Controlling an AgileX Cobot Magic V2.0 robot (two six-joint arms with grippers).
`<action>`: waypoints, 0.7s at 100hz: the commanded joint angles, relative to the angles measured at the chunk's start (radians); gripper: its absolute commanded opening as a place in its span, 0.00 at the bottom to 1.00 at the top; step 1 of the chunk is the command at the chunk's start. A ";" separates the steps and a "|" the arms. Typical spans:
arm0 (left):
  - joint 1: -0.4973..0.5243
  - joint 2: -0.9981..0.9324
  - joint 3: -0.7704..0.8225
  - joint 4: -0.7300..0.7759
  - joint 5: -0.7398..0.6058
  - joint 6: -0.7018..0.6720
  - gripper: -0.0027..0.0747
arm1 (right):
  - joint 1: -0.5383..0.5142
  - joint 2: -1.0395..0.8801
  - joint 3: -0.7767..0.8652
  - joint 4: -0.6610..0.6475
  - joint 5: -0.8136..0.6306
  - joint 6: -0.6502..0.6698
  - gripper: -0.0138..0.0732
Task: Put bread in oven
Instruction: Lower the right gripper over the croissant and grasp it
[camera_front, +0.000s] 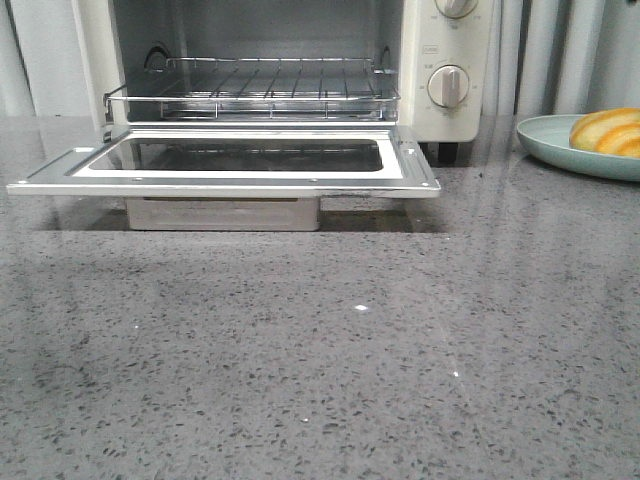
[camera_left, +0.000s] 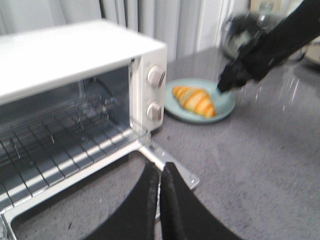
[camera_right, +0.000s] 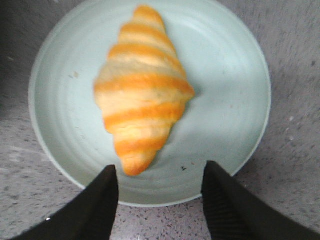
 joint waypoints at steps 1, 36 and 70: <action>0.002 -0.052 -0.033 -0.027 -0.036 -0.030 0.01 | -0.009 0.009 -0.034 0.021 -0.064 0.004 0.56; 0.002 -0.097 -0.033 -0.027 -0.005 -0.030 0.01 | 0.004 0.134 -0.034 0.050 -0.112 0.004 0.56; 0.002 -0.097 -0.033 -0.025 0.007 -0.030 0.01 | 0.004 0.164 -0.034 0.054 -0.198 0.004 0.55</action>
